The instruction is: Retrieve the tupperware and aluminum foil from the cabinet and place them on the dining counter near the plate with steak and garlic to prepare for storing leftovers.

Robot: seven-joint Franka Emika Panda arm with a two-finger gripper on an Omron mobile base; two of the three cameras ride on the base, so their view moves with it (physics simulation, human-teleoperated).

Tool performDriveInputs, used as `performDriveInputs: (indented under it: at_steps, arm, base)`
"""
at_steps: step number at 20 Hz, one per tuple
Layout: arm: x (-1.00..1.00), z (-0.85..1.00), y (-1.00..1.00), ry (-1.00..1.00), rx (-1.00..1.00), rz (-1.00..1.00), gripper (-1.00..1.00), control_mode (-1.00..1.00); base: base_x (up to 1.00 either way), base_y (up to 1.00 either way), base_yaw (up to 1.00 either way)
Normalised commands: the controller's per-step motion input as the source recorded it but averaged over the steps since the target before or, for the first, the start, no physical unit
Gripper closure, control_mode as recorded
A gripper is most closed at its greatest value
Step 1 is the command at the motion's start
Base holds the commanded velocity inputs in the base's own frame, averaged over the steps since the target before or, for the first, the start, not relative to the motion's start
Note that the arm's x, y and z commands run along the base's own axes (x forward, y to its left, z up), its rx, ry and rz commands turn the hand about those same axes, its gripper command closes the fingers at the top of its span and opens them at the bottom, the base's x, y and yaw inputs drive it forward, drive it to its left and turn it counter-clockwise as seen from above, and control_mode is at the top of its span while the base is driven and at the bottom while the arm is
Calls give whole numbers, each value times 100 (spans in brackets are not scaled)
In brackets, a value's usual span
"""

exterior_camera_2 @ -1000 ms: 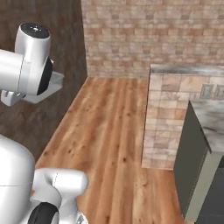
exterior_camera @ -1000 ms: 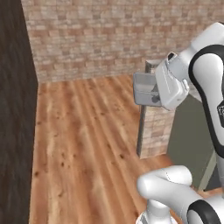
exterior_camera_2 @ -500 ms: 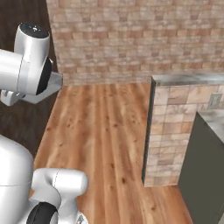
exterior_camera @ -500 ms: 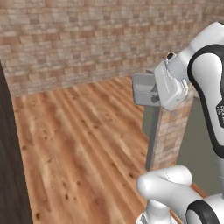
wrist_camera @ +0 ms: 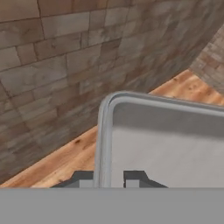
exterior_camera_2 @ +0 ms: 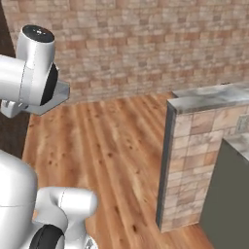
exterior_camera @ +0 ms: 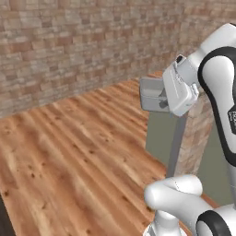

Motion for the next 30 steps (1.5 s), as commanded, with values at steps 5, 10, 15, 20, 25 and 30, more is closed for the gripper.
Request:
performDriveInputs:
  at_steps: [5,10,15,20,25,30]
  arm:
    - [0,0,0,0,0,0,100,100]
    - [0,0,0,0,0,0,100,100]
    - [0,0,0,0,0,0,100,100]
    - [0,0,0,0,0,0,100,100]
    - [0,0,0,0,0,0,100,100]
    - [0,0,0,0,0,0,100,100]
  base:
    - [100,81,-38]
    - [100,82,-38]
    - [100,80,-38]
    - [100,82,-39]
    - [100,80,-40]
    - [100,73,-44]
